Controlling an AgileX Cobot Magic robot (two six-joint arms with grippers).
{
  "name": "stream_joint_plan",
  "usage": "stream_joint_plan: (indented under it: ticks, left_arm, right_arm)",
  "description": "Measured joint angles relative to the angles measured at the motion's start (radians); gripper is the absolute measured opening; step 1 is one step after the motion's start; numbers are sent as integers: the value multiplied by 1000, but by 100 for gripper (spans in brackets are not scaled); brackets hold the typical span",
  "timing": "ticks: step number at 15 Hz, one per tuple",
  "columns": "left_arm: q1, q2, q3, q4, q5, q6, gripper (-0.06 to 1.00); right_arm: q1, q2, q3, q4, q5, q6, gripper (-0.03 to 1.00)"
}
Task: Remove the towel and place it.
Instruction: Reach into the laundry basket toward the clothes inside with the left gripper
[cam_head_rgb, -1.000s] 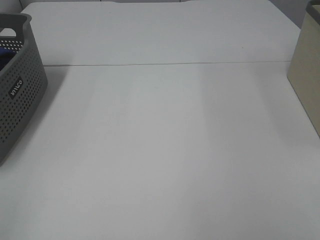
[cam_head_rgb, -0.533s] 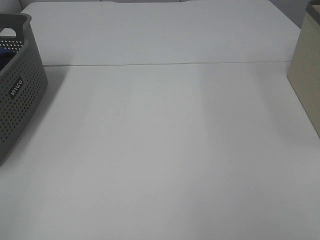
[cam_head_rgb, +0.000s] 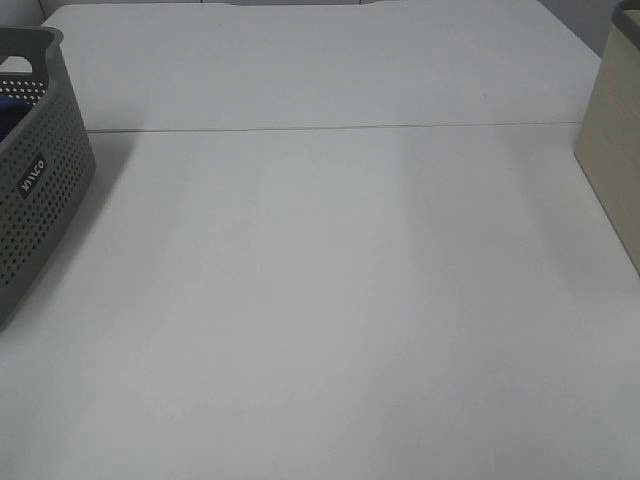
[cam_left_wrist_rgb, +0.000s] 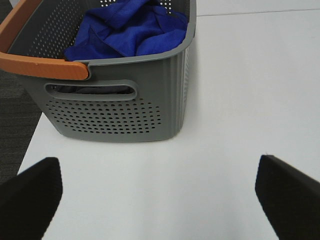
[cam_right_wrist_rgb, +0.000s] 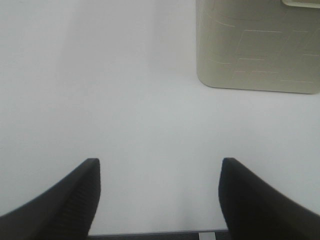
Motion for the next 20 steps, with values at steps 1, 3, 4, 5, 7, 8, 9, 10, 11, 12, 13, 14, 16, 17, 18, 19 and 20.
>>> stream_joint_plan:
  ticks: [1, 3, 4, 5, 7, 8, 9, 10, 11, 12, 13, 14, 16, 17, 18, 19, 20]
  left_arm:
    - [0, 0, 0, 0, 0, 0, 98]
    - [0, 0, 0, 1, 0, 0, 98]
    - [0, 0, 0, 2, 0, 0, 98]
    - [0, 0, 0, 2, 0, 0, 98]
    - [0, 0, 0, 3, 0, 0, 98]
    - [0, 0, 0, 8, -1, 9, 98]
    - [0, 0, -2, 11, 0, 40, 98]
    - [0, 16, -19, -3, 10, 97, 98]
    - [0, 51, -52, -27, 32, 179, 98]
    - [0, 99, -92, -58, 66, 243, 98]
    - [0, 157, -139, -80, 91, 284, 98]
    - [0, 191, -162, -80, 102, 296, 98]
    - [0, 330, -246, -80, 110, 320, 98]
    - [0, 490, -338, -75, 111, 411, 98]
    - [0, 534, -357, -75, 111, 442, 98]
    - [0, 621, -405, -71, 112, 503, 98]
    - [0, 698, -448, -62, 112, 564, 98]
  right_arm:
    - [0, 0, 0, 0, 0, 0, 67]
    - [0, 0, 0, 0, 0, 0, 67]
    - [0, 0, 0, 0, 0, 0, 67]
    - [0, 0, 0, 0, 0, 0, 67]
    - [0, 0, 0, 0, 0, 0, 67]
    - [0, 0, 0, 0, 0, 0, 67]
    - [0, 0, 0, 0, 0, 0, 67]
    - [0, 0, 0, 0, 0, 0, 67]
    - [0, 0, 0, 0, 0, 0, 67]
    - [0, 0, 0, 0, 0, 0, 67]
    - [0, 0, 0, 0, 0, 0, 67]
    - [0, 0, 0, 0, 0, 0, 67]
    - [0, 0, 0, 0, 0, 0, 67]
    - [0, 0, 0, 0, 0, 0, 67]
    - [0, 0, 0, 0, 0, 0, 67]
    - [0, 0, 0, 0, 0, 0, 67]
    - [0, 0, 0, 0, 0, 0, 67]
